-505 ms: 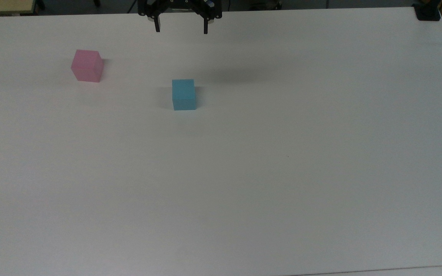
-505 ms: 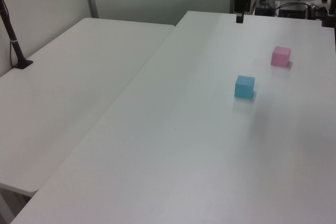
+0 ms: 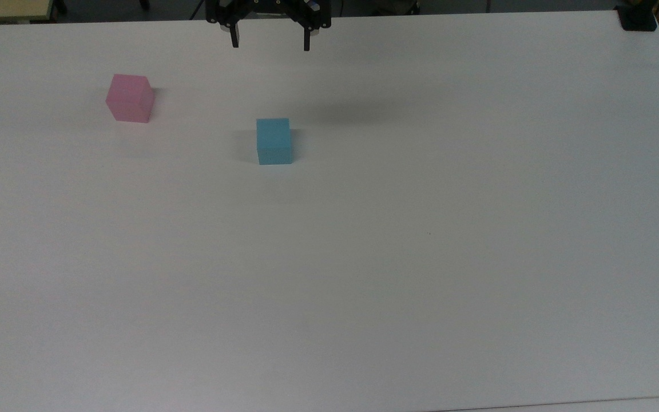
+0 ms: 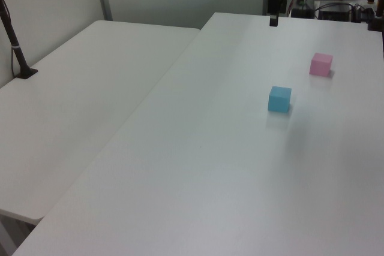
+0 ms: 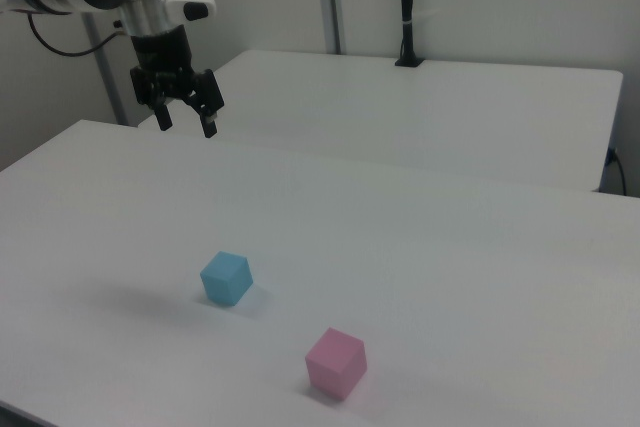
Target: Put blue cube on pink cube
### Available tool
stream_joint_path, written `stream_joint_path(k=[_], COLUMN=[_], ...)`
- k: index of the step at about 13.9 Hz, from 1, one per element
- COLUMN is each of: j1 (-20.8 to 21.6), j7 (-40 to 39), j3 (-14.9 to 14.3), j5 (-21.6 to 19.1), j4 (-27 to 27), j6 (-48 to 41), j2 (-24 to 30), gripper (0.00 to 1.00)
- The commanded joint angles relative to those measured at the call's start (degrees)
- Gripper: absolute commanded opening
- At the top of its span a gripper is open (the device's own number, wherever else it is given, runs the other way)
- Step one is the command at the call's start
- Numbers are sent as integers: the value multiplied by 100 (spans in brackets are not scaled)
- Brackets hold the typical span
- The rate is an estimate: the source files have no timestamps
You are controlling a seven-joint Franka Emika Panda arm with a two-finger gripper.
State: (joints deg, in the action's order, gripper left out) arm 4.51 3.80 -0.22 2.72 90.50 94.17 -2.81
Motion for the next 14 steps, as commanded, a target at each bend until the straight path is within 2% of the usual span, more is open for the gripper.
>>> stream_joint_path(k=[1,4,6,10,14], j1=[59,59,85,103,59], j7=[86,86,86,77,33], j3=[-57,-49,-49,-22,-22], j5=[-123,-123,-123,-123,-123], j4=[29,46,239,1231,1531], j6=[-21,-30,-21,67,146], j2=[44,62,219,992,1125], gripper=[100,100,100,100,100])
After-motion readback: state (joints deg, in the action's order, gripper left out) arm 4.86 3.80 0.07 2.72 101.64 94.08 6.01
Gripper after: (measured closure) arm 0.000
